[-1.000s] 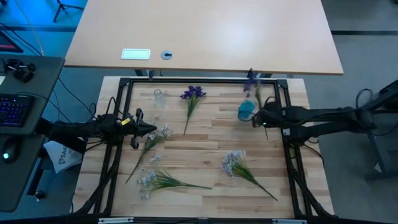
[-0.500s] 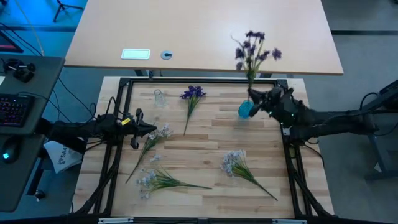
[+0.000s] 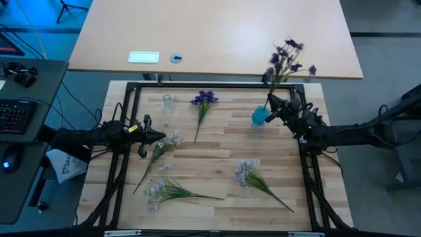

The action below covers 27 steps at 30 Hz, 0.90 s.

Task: Sort flowers into vase by color
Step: Put the right purple flowers into the blue flower vase

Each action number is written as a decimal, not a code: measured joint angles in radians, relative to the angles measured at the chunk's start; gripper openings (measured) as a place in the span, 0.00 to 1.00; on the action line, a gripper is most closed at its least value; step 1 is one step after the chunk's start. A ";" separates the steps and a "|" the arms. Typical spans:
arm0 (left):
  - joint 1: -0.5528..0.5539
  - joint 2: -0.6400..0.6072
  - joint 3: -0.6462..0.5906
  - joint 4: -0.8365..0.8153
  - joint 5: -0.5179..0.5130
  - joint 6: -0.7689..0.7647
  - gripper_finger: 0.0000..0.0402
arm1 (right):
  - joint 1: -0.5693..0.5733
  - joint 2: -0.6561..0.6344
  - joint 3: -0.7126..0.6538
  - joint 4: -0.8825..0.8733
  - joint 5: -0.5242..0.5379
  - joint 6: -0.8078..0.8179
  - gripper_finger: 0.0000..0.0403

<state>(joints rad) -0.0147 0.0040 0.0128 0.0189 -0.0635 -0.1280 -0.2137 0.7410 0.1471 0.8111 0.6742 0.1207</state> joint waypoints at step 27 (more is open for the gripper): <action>0.000 0.000 0.000 0.000 0.000 0.000 0.00 | -0.113 0.123 0.001 -0.036 -0.110 0.062 0.04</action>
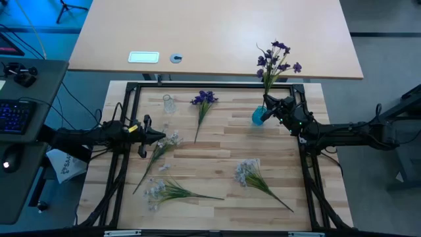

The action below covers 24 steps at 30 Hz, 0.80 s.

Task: Sort flowers into vase by color
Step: Put the right purple flowers into the blue flower vase, then put the purple flowers into the blue flower vase

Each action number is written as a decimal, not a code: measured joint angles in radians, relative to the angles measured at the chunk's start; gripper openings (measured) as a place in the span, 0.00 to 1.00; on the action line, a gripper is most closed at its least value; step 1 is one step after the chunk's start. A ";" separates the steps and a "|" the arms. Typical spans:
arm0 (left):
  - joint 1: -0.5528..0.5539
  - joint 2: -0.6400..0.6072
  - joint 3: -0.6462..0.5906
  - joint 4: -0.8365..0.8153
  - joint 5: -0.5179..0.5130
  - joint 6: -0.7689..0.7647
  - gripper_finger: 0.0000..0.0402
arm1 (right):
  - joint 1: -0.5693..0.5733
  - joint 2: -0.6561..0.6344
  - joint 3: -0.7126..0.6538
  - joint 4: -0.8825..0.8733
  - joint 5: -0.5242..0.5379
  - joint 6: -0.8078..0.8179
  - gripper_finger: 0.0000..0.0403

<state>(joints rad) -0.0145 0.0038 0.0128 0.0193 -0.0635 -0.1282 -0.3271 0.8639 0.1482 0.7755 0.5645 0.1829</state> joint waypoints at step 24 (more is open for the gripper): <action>0.000 0.000 0.000 0.000 0.000 0.000 0.00 | 0.138 -0.163 0.079 -0.460 -0.026 0.059 0.58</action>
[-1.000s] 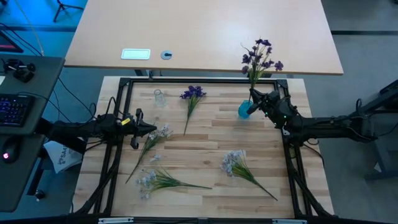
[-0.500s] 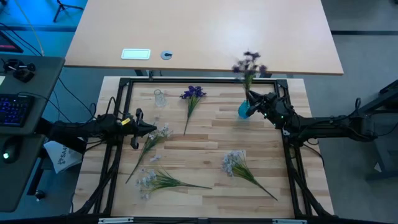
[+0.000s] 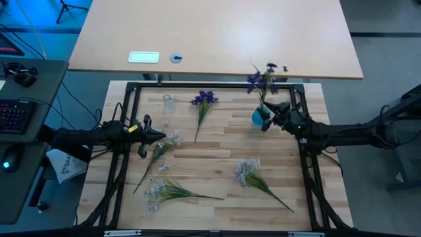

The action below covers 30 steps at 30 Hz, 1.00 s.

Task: Sort flowers into vase by color
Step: Put the purple flowers into the blue flower vase

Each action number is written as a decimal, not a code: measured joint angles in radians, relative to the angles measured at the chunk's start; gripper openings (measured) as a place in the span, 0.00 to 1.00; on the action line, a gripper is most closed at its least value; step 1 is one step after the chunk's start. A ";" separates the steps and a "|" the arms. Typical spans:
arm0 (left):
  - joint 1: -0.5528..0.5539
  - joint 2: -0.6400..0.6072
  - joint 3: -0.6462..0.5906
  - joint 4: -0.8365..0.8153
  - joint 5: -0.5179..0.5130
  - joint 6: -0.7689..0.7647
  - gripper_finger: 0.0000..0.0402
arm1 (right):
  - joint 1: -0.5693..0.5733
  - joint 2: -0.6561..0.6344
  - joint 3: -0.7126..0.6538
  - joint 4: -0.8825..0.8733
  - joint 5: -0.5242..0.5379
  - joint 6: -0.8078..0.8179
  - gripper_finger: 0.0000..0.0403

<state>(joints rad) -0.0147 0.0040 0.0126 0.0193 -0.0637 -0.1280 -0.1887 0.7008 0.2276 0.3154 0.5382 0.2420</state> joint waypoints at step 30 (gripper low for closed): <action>0.000 0.002 0.000 0.191 -0.067 -0.206 0.00 | 0.308 0.188 0.299 -0.044 -0.390 0.562 0.58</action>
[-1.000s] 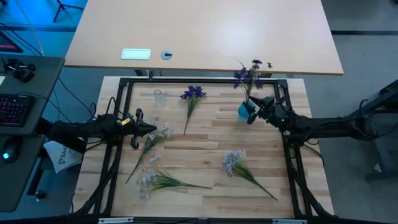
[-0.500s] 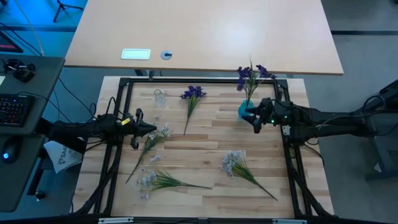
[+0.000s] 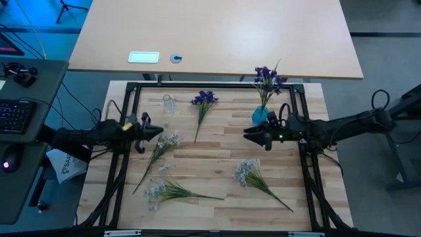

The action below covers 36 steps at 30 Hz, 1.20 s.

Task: Sort flowers into vase by color
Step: Put the purple flowers into the blue flower vase

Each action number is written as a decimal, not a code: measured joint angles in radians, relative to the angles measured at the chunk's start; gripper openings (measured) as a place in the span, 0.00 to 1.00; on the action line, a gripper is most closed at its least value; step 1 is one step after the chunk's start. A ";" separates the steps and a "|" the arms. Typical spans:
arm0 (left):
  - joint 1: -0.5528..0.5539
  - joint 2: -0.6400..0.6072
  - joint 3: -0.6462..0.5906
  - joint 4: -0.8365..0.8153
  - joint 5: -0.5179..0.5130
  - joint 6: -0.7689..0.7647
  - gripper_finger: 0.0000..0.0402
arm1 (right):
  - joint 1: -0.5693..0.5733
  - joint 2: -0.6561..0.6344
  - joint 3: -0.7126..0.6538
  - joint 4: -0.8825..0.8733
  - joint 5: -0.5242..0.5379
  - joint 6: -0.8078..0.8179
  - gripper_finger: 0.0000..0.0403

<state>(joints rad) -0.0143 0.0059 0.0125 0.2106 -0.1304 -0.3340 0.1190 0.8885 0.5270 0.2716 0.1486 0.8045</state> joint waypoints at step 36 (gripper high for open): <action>0.109 1.364 0.730 -0.288 -0.094 -0.333 0.51 | -0.001 0.045 0.541 -0.469 0.086 -0.412 0.58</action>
<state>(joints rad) 0.0951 1.3699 0.7424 -0.0777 -0.2243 -0.6670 0.1184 0.9337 1.0678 -0.1976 0.2346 0.3923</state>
